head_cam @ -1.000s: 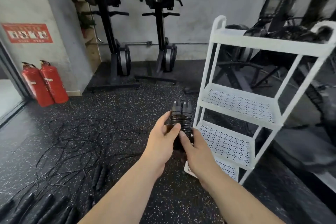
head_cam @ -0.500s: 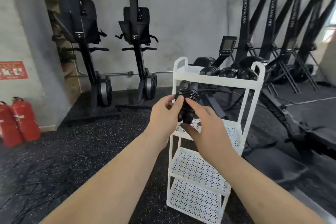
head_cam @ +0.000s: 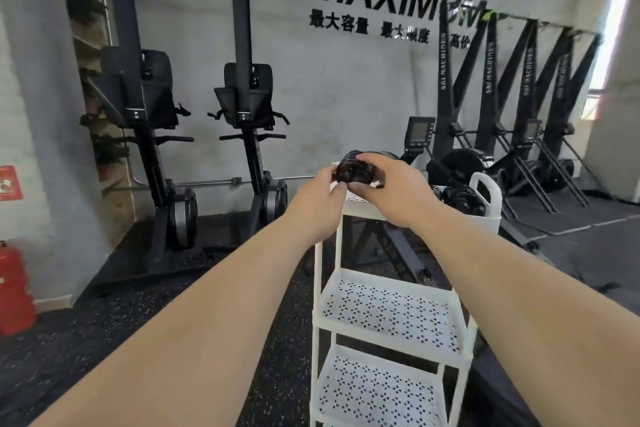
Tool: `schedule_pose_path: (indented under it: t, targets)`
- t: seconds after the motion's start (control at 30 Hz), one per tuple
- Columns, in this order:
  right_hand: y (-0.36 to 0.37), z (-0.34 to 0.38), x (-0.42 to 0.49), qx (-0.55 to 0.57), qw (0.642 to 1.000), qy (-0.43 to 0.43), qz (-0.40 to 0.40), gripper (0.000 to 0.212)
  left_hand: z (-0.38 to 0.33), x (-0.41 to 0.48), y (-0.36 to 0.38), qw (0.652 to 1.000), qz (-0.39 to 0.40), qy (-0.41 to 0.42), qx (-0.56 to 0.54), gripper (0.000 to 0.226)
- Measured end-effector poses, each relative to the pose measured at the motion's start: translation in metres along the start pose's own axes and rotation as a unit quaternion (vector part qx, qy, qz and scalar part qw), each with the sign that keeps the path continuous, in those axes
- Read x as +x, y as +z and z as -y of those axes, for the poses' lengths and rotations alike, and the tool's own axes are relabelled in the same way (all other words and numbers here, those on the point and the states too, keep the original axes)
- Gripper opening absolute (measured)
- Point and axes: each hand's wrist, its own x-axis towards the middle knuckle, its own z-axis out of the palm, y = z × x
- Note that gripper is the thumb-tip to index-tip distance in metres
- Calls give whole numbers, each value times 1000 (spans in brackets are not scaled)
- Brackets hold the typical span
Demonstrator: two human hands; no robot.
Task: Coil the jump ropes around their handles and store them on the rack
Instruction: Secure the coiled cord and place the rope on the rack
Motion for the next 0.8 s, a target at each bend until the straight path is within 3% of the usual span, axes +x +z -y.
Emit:
schedule_pose_path:
  t: [0.17, 0.4, 0.57, 0.8]
  targets:
    - [14, -14, 45, -88, 994, 47, 43, 52, 23, 22, 6, 975, 22, 33, 220, 62]
    - [32, -19, 63, -193, 970, 89, 120, 52, 43, 17, 20, 964, 33, 78, 251, 53]
    - [38, -17, 70, -190, 961, 137, 147, 52, 48, 16, 24, 960, 30, 96, 261, 48]
    - [39, -12, 71, -251, 945, 151, 144, 61, 53, 17, 20, 958, 46, 99, 265, 64]
